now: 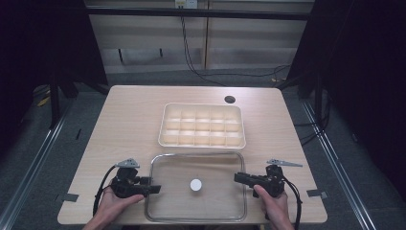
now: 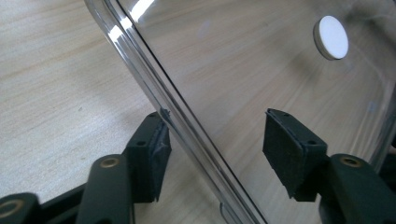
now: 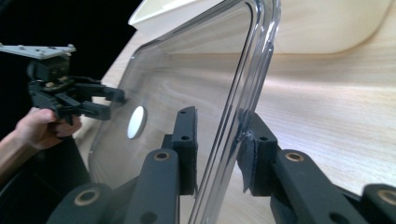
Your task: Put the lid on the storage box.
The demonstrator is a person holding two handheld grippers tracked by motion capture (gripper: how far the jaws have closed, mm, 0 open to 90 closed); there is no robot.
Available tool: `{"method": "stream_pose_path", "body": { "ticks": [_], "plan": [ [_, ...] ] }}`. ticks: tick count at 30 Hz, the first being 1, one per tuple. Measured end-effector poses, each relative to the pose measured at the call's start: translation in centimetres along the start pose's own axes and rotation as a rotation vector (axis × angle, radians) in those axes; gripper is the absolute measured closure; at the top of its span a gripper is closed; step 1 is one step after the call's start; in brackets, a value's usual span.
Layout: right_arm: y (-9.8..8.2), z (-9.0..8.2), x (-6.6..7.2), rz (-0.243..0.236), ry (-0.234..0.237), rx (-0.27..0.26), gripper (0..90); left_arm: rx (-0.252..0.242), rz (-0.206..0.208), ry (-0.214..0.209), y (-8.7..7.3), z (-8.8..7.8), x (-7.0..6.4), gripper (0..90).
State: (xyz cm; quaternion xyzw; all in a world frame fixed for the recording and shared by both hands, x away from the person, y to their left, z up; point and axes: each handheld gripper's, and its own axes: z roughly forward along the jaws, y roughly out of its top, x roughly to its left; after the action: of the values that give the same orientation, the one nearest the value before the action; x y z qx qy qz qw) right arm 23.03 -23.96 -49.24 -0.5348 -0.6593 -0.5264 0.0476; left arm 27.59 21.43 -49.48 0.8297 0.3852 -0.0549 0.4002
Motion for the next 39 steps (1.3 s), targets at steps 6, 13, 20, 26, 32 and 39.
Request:
{"method": "stream_pose_path", "body": {
  "ticks": [6, 13, 20, 26, 32, 39],
  "plan": [
    [0.0, 0.1, -0.1, 0.008, -0.022, 0.006, 69.8, -0.037, 0.007, -0.004, 0.0, -0.7, 0.1, 50.0],
    [0.1, 0.3, 0.1, -0.003, -0.061, 0.017, 67.0, -0.061, -0.003, -0.002, 0.0, -1.0, 0.1, 54.7],
    [0.4, 0.6, 0.3, -0.002, -0.075, 0.018, 66.4, -0.095, 0.0, -0.006, 0.1, -1.7, 0.2, 58.8],
    [0.7, 0.5, 0.5, -0.007, -0.079, 0.002, 66.5, -0.126, 0.001, 0.0, 0.3, -2.3, 0.1, 62.0],
    [1.0, 0.3, 1.0, -0.021, -0.088, -0.023, 66.7, -0.139, 0.016, 0.015, 0.7, -2.7, -0.2, 63.8],
    [1.6, -0.2, 1.4, -0.044, -0.106, -0.039, 66.5, -0.166, 0.045, 0.014, 1.2, -3.1, -0.7, 67.0]
  ]
}}
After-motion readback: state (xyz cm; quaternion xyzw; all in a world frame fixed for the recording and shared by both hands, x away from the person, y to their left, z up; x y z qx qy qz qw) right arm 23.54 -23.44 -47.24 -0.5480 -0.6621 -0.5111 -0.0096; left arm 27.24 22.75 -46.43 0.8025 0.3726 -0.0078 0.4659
